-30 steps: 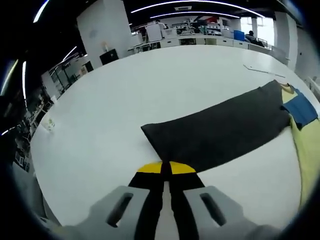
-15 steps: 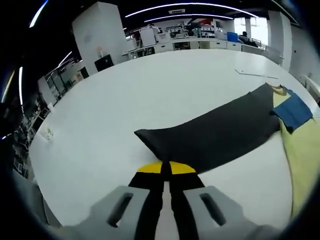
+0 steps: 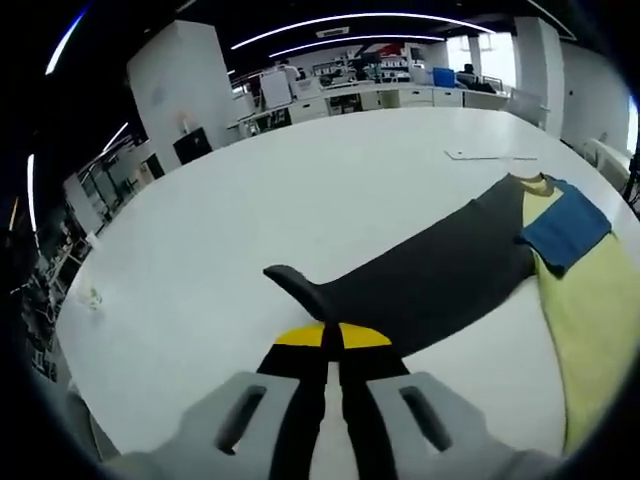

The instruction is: Fold the garment on the visible template until the final outline fits inside the template.

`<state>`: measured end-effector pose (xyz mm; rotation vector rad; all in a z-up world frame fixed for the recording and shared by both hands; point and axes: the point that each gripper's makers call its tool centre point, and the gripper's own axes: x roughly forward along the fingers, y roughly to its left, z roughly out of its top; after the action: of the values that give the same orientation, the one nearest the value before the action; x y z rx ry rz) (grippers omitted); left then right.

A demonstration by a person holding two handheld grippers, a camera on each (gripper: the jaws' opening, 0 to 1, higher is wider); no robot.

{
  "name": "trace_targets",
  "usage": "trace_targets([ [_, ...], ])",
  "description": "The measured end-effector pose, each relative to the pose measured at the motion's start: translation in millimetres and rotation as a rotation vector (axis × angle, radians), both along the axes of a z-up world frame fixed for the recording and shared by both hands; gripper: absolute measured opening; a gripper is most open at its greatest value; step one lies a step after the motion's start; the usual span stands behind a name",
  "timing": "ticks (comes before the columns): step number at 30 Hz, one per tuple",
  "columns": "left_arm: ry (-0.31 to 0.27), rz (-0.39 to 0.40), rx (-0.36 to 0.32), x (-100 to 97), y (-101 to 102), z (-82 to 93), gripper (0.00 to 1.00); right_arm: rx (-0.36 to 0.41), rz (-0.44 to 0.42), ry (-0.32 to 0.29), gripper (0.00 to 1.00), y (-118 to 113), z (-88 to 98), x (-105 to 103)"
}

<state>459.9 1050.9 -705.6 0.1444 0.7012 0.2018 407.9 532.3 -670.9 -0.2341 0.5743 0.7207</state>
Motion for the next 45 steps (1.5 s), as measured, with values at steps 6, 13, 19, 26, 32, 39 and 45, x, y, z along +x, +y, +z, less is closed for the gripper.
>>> trace_targets([
  [6,-0.02,-0.038,-0.005,9.6,-15,11.4,0.0,0.011,0.01,0.0,1.0,3,0.6,-1],
  [13,-0.03,-0.08,-0.032,18.9,-33,18.0,0.0,0.009,0.022,-0.003,1.0,5,1.0,-2],
  [19,-0.042,-0.124,-0.034,27.0,-47,24.8,0.0,0.002,0.032,0.001,1.0,7,-1.4,-4],
  [26,-0.056,-0.174,-0.036,36.8,-67,33.0,0.0,0.006,0.042,0.001,1.0,11,-1.7,-5],
  [32,-0.066,-0.216,-0.03,44.5,-84,40.5,0.0,0.012,0.051,0.005,1.0,14,-3.1,-8],
  [39,-0.078,-0.275,-0.036,54.4,-107,47.5,0.0,0.016,0.063,0.007,1.0,17,-3.9,-9],
  [45,-0.081,-0.312,-0.038,61.6,-123,52.2,0.0,0.054,0.06,0.009,1.0,19,0.0,-10],
])
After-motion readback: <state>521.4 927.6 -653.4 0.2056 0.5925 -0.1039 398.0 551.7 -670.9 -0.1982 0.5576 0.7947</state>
